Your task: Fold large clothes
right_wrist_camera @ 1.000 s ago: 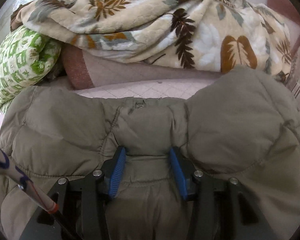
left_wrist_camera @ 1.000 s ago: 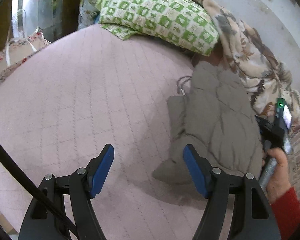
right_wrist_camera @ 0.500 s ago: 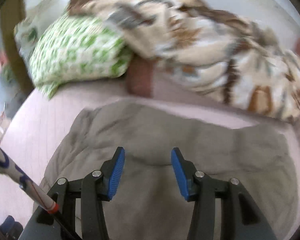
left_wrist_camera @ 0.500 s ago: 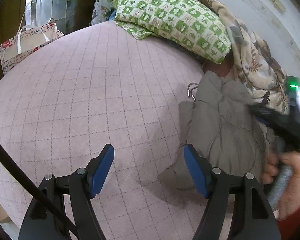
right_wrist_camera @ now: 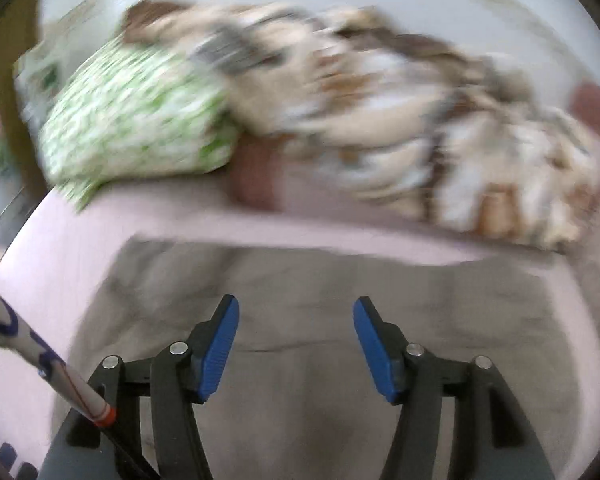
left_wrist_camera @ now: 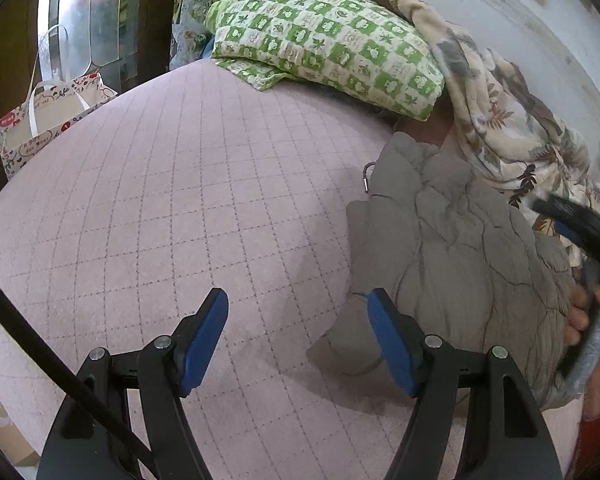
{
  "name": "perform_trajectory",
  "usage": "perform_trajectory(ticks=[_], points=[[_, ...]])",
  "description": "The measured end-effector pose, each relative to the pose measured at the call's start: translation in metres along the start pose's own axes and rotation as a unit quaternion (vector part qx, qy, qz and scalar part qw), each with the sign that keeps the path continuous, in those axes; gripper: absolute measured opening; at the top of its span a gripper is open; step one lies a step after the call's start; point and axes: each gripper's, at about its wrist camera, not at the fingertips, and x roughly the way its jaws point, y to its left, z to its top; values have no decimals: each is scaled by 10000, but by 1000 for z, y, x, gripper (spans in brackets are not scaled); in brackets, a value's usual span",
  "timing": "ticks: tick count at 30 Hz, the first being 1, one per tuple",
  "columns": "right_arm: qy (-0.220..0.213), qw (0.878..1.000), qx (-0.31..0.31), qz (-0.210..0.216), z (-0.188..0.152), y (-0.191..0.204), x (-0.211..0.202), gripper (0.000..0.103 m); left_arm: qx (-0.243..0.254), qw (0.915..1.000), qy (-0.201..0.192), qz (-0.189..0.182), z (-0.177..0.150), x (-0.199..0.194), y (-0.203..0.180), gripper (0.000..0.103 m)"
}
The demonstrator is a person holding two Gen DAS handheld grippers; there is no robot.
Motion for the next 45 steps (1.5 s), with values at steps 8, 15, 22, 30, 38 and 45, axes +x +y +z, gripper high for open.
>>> perform_trajectory(ticks=[8,15,22,30,38,45], points=[[992,9818,1430,-758,-53,-160,66,66,164,9997,101,125,-4,8,-13,71],[1068,9824,1237,-908,-47,-157,64,71,217,9995,69,222,-4,7,-14,71],[264,9978,610,-83,-57,-79,-12,72,99,9995,90,269,-1,5,-4,71],[522,9943,-349,-863,-77,-22,23,82,39,9993,2,379,2,-3,10,71],[-21,9977,-679,-44,-74,26,-33,81,-175,9991,36,376,6,-5,24,71],[431,9936,-963,-412,-89,72,12,85,-160,9986,-9,497,6,-7,27,71]])
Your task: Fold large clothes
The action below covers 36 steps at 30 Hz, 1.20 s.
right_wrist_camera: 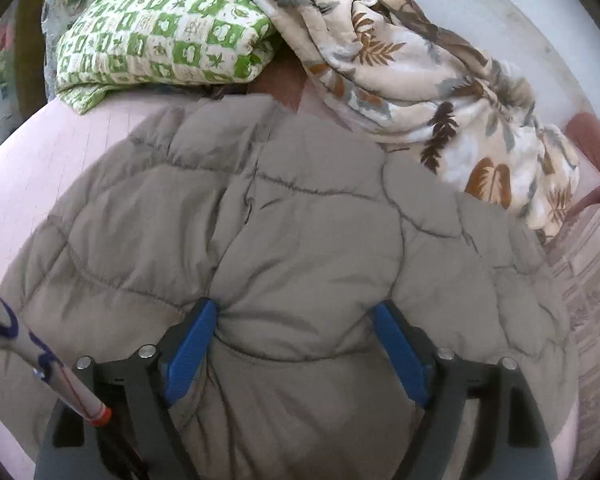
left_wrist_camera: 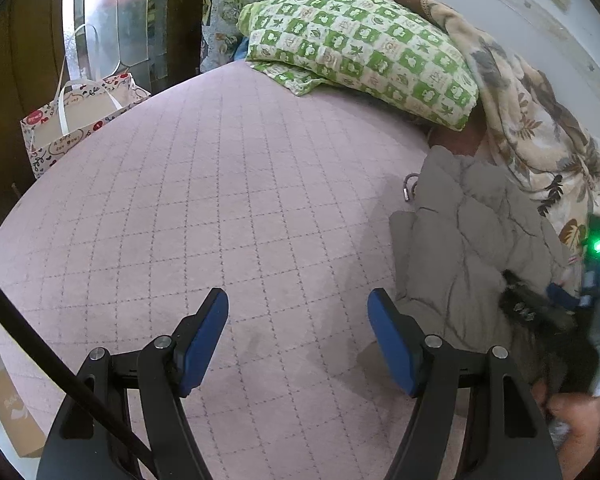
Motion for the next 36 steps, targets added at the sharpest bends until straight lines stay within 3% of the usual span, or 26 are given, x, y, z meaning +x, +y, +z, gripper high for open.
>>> perform_trajectory(ticks=[4,7,10,13,15,17,22,28,32,36], points=[[-269,9984,168,466,-2,-5,-34,85,-20,10000,54,-20,1,2,1,71],[-393,9977,23,554,-12,10,-44,85,-33,10000,72,-53,1,2,0,71],[-74,9989,-160,446,-19,30,-21,87,119,9999,21,18,-1,-1,-7,71],[-72,9984,13,563,-14,23,-24,86,237,9997,-39,31,-4,-5,-13,71],[-207,9966,292,739,-13,3,-39,86,347,9994,-76,5,-6,-7,-17,71],[-361,9964,415,640,-21,-24,-53,86,468,9989,-70,48,-9,-6,-21,71],[-68,9957,918,86,-69,-118,-44,86,522,9986,8,1,-12,-3,-25,71],[195,9747,2180,-461,-127,-242,-52,86,655,9978,-76,85,-18,-6,-35,71],[179,9680,2419,-636,-160,-280,-72,87,841,9960,-243,168,-28,-14,-48,71],[-1,9742,2160,-651,-185,-270,-97,87,1059,9919,-664,238,-46,-40,-66,71]])
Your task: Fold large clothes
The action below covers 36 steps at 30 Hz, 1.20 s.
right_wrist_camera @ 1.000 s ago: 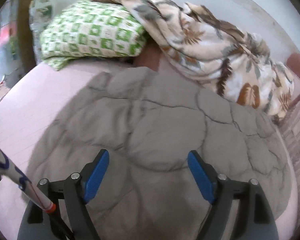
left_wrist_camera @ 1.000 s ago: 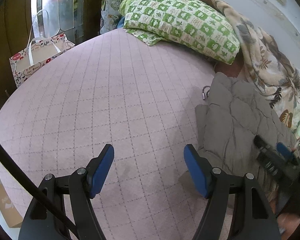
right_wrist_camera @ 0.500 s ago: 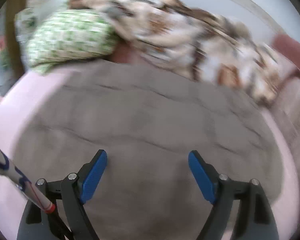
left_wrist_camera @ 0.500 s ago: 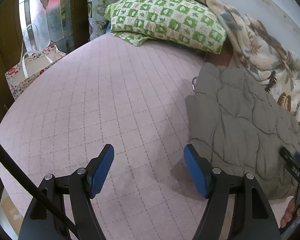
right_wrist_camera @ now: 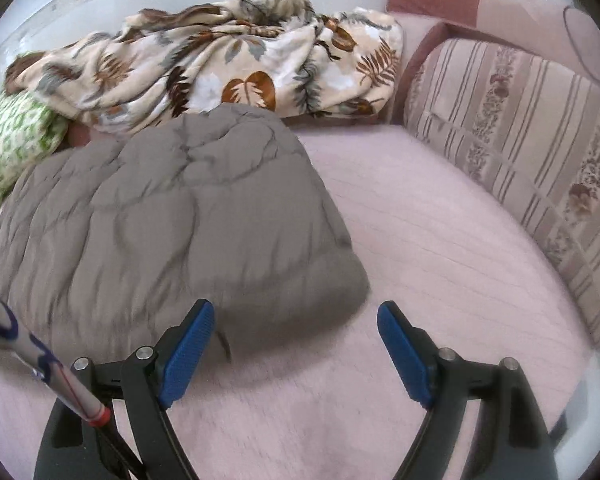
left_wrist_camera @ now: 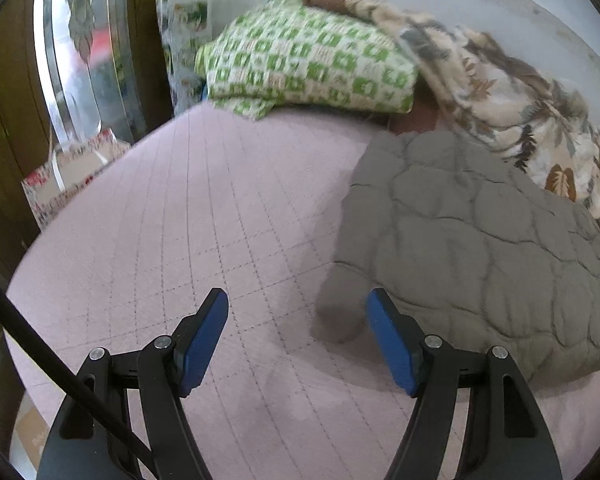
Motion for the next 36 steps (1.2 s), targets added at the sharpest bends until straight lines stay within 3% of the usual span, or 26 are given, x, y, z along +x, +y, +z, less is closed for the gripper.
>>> perform_trajectory(ticks=[2,4,7,12,15,21,24,30,36], points=[[-87,9998,-146,109,-20,3,-12,87,69,9998,-143,-83,-4,-15,-8,73],[-134,9994,-245,216,-40,6,-23,87,179,9990,-334,-236,-10,-36,-17,81],[-175,9986,-270,416,-64,6,-34,87,379,9974,-603,-110,-24,-66,-26,83],[-253,9973,-232,651,-82,6,-45,87,381,9976,-367,-445,-41,-97,-39,83],[-210,9967,-147,764,-84,4,-47,87,331,9981,-427,-291,-50,-114,-46,83],[-114,9969,5,780,-90,-4,-53,87,758,9957,-524,-74,-60,-130,-65,83],[-248,9964,0,810,-79,-2,-56,87,830,9957,-387,-129,-55,-120,-70,83],[-686,9951,-137,703,-25,11,-46,87,1152,9928,-337,26,-37,-89,-81,83],[-497,9960,551,494,39,-16,4,88,962,9951,-107,199,4,-34,-65,83]])
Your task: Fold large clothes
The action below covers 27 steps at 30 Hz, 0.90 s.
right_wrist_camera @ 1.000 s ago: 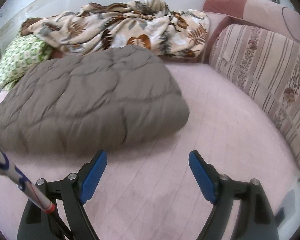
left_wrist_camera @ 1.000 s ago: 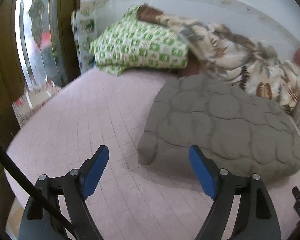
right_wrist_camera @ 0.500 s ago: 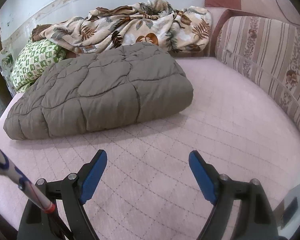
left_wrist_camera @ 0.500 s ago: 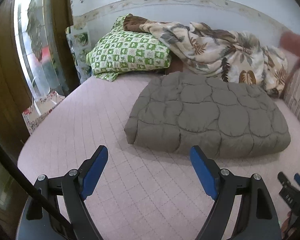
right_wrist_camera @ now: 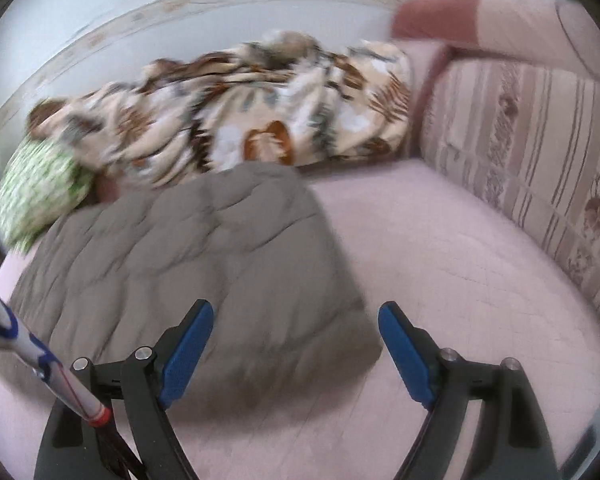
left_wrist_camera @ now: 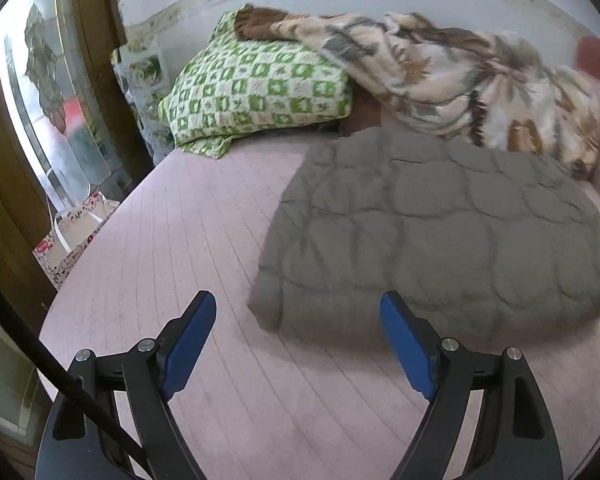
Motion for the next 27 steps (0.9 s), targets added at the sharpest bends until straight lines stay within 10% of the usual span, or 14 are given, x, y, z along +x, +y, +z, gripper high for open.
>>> perform_trajectory(ticks=[21,24,27], points=[[1564,9777,1066,913,34,-64,147,99,-190,9952,753,-603,50,139,30,83],[1770,9700,1154,1202,31,-67,159,99,-399,9874,990,-1166,52,155,44,83],[2125,9478,1630,1730,23,-80,177,101,-1074,9578,1482,-2216,51,182,71,83]])
